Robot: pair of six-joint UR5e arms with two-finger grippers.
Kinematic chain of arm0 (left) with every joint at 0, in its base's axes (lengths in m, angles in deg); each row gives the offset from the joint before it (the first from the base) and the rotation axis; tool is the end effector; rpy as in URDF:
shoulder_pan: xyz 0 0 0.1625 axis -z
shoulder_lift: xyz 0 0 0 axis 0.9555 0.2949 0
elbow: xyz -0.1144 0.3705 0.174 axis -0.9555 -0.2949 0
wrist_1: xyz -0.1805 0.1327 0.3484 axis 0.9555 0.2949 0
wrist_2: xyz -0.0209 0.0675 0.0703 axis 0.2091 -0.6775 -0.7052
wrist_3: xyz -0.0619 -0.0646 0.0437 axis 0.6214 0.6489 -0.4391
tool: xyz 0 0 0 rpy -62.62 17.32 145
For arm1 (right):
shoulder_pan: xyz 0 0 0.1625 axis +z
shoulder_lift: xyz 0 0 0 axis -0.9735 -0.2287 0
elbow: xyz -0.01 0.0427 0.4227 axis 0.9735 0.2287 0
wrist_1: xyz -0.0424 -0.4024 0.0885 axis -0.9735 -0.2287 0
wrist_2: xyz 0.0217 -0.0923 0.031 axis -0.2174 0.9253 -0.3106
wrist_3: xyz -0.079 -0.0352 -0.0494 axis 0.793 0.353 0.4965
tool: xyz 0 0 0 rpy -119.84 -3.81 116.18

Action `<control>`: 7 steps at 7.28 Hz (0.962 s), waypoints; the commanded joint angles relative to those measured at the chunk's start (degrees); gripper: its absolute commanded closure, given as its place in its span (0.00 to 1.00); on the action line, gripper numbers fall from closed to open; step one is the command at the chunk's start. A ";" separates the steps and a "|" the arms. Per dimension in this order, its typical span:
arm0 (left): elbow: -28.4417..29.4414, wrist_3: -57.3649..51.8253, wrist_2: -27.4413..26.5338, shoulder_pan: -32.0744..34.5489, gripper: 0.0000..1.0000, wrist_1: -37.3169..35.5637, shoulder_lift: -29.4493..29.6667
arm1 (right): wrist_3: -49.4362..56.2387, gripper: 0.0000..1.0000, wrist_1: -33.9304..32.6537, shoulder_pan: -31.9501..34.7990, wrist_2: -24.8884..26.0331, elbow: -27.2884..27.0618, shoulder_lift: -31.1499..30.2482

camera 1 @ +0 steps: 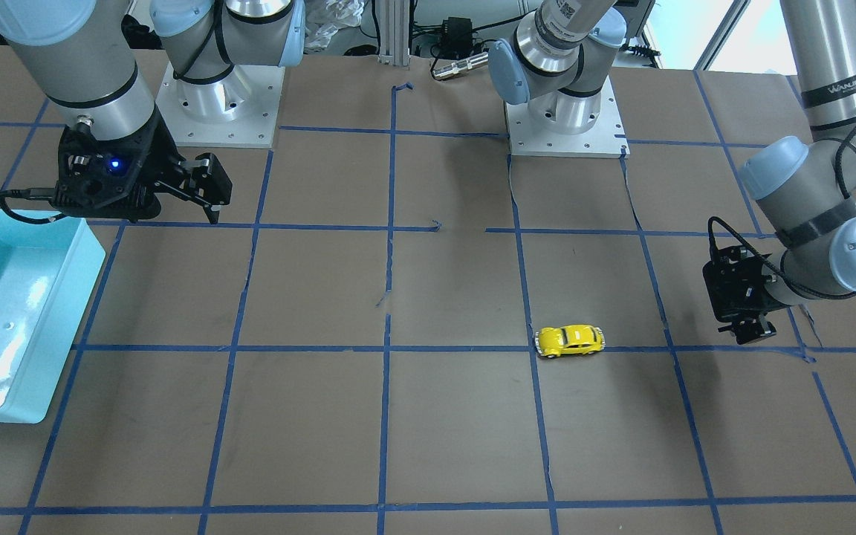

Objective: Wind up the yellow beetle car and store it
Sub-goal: 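Raise the left arm away as the released car rolls forward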

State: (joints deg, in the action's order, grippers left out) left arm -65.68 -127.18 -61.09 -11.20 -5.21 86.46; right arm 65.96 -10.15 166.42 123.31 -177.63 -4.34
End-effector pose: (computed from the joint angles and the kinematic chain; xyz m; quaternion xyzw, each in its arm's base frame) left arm 0.1576 -0.5390 0.2198 -0.6429 -0.7547 -0.1132 0.0650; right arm 0.1269 -0.4999 0.4424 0.0085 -0.9998 -0.0110 0.0157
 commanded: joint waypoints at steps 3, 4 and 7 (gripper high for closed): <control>7.38 26.59 6.45 10.03 0.00 11.40 -8.76 | 0.09 0.00 -0.44 -0.09 -0.06 0.00 0.00; 10.19 35.89 6.45 14.69 0.00 14.57 -10.25 | 0.00 0.00 -0.44 0.00 -0.06 0.00 0.08; 12.15 71.35 11.80 24.72 0.00 16.44 -14.65 | 0.70 0.00 -0.88 -0.09 -0.67 0.17 0.00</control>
State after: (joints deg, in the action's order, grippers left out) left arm -54.09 -71.96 -51.79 9.18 10.79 73.80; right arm 66.60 -10.87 166.38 123.02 -177.55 -4.33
